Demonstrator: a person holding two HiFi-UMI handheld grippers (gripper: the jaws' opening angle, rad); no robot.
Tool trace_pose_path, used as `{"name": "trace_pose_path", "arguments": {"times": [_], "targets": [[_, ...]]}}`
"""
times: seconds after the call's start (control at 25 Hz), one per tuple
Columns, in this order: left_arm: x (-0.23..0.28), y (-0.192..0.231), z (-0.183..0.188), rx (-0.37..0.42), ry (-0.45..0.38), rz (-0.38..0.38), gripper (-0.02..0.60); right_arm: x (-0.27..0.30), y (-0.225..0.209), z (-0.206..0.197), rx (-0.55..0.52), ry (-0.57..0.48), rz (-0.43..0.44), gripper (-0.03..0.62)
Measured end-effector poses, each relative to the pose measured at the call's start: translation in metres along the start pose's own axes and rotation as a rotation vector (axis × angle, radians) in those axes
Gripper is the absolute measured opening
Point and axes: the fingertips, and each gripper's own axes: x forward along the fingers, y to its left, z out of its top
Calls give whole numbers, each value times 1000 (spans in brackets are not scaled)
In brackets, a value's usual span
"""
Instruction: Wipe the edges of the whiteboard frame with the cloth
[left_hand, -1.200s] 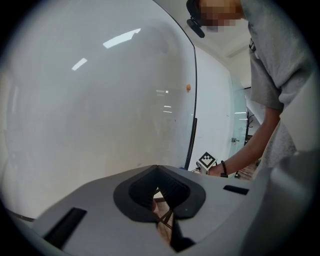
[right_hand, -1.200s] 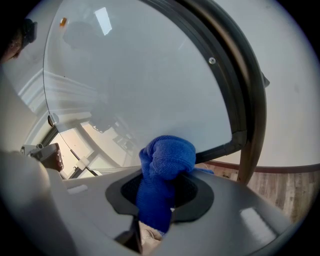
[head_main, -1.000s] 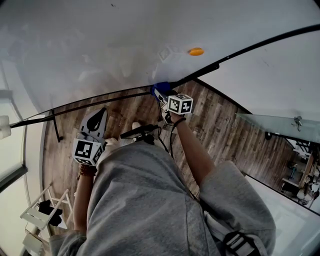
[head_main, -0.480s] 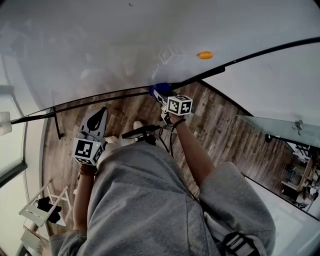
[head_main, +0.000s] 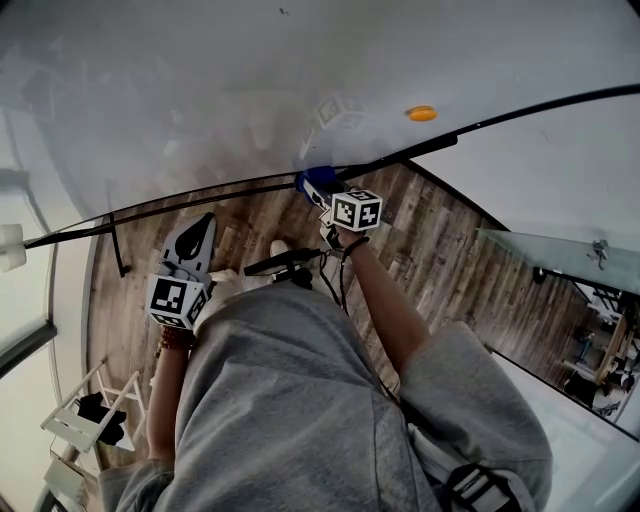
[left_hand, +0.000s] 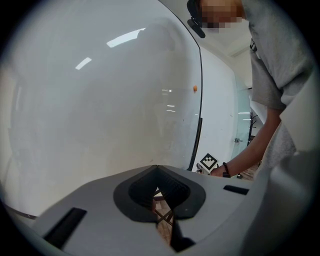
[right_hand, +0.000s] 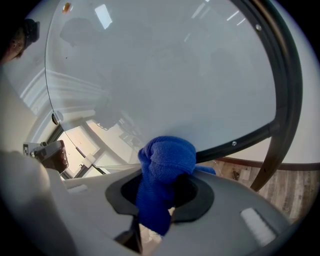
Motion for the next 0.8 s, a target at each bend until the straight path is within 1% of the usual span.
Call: {"name": "trace_pose_path", "arguments": {"times": [0.24,0.8], "targets": [[-3,12,0,4,-10,15,6,7,7,-1,2,-2,11,117],[-20,26,-9,-8,9,20,6,24,28,-10,-1,20,33,117]]}}
